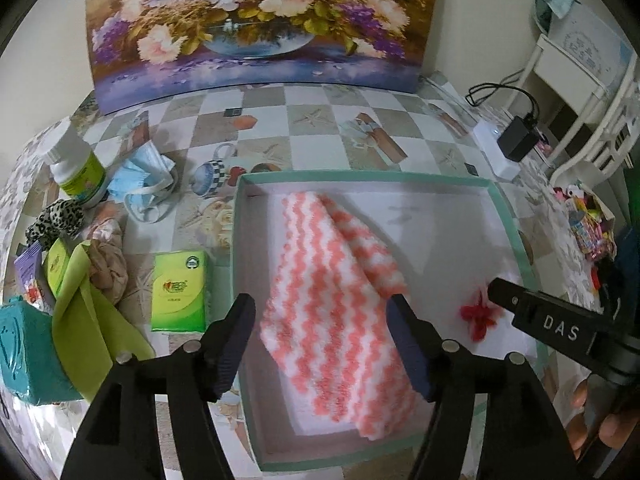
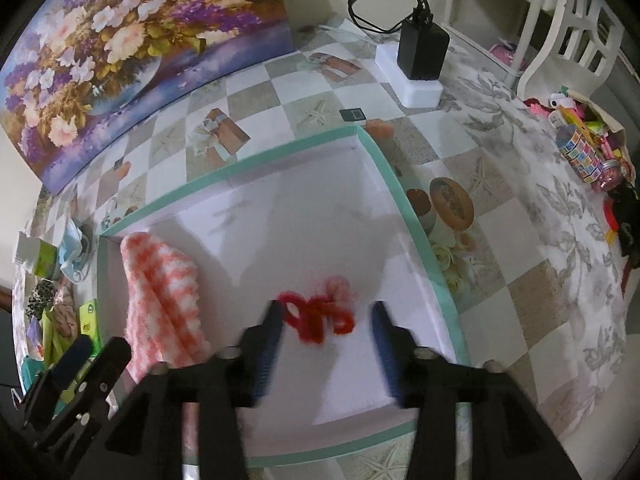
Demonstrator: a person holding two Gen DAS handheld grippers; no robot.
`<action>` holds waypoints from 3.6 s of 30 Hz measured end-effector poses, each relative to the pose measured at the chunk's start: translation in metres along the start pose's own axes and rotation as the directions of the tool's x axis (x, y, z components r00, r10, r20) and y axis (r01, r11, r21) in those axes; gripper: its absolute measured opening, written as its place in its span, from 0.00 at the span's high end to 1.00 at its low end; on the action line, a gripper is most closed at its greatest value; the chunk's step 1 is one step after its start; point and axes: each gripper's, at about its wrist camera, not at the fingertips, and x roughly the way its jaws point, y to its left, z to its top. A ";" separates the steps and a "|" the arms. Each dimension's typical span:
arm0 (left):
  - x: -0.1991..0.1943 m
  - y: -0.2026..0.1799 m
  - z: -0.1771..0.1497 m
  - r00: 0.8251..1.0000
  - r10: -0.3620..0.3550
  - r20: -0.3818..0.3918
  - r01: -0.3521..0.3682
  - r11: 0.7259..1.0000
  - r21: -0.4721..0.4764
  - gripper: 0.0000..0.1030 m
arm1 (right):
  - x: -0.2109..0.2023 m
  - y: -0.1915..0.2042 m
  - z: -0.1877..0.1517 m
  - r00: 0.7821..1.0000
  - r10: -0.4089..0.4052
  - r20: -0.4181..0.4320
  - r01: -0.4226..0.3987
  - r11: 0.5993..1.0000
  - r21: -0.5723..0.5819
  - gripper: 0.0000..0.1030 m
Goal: Organize soft objects
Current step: 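Lower the pink towel into the tray with the left gripper while the right gripper releases the red toy there, then move both grippers back over the pile of items, then grasp the purple wipes pack with the left gripper while the right grasps the green tissue pack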
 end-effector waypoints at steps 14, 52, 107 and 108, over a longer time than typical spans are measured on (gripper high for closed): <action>0.009 0.049 0.003 0.997 0.064 -0.050 -0.073 0.979 -0.192 0.04 | 0.003 -0.002 0.000 0.997 -0.078 0.008 0.078 0.997 -0.025 0.00; -0.043 0.130 0.027 0.976 0.212 -0.056 -0.218 0.921 -0.324 0.04 | -0.001 0.054 -0.012 0.998 -0.036 0.042 0.041 0.990 -0.135 0.00; -0.029 0.339 -0.007 0.970 0.113 -0.214 -0.218 0.794 -0.568 0.04 | 0.028 0.276 -0.034 0.972 0.210 -0.106 -0.234 0.837 -0.495 0.10; -0.028 0.339 -0.007 0.970 0.113 -0.216 -0.218 0.797 -0.563 0.04 | 0.030 0.277 -0.035 0.971 0.211 -0.111 -0.238 0.833 -0.499 0.13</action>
